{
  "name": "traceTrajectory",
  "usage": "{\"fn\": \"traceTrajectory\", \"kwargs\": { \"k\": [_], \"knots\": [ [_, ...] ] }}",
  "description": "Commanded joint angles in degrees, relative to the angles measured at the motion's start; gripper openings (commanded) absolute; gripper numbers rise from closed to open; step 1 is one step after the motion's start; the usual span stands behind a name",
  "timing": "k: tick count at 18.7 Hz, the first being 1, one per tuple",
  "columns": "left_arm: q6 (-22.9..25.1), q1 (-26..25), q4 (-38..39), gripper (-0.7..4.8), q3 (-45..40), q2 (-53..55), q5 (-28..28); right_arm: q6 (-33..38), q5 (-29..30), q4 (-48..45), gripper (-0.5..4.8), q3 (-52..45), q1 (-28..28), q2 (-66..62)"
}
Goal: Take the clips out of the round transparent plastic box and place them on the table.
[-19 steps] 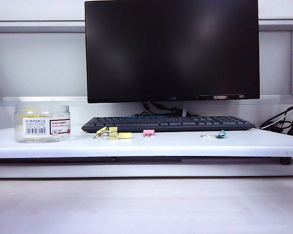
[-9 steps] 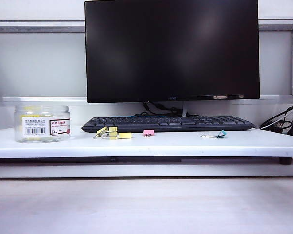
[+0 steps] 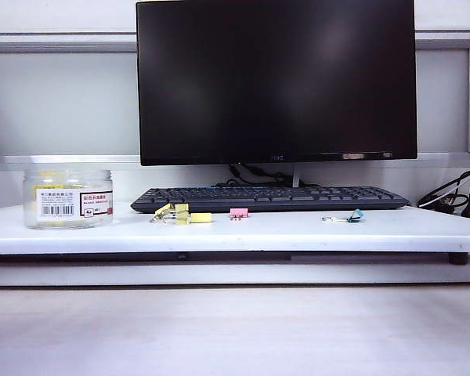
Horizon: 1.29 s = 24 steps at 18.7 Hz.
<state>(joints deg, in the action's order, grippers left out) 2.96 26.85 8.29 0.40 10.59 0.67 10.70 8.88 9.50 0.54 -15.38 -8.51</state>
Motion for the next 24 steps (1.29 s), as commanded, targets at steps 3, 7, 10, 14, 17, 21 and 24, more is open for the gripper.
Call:
{"fn": "traceTrajectory", "kwargs": {
  "k": [3, 7, 10, 14, 17, 21, 24],
  "knots": [
    [-0.2, 0.02, -1.09, 1.2, -0.15, 0.04, 0.2, 0.02, 4.83, -0.13, 1.44, -0.02, 0.02, 0.0],
    [-0.22, 0.02, -1.09, 1.2, -0.15, 0.04, 0.24, 0.0, 3.41, -0.2, 1.33, -0.02, 0.02, 0.0],
    [-0.22, 0.04, -1.09, 1.2, -0.13, 0.04, 0.24, 0.02, 2.62, -0.22, 0.4, -0.02, 0.02, 0.0],
    [-0.22, 0.02, -1.09, 1.2, -0.15, 0.04, 0.24, 0.02, 2.62, -0.26, 0.41, -0.02, 0.02, 0.0],
    [-0.22, 0.02, -1.09, 1.2, -0.13, 0.04, 0.24, 0.02, 2.64, -0.35, 0.44, -0.02, 0.02, 0.0],
    [-0.22, 0.04, -1.09, 1.2, -0.15, 0.04, 0.24, -0.02, 2.62, -0.35, 0.44, 0.0, 0.04, 0.0],
    [-0.22, -0.39, -1.09, 1.21, -0.13, -0.09, 0.26, -0.02, 2.62, -0.35, 0.44, 0.0, 0.04, 0.02]
  ]
}}
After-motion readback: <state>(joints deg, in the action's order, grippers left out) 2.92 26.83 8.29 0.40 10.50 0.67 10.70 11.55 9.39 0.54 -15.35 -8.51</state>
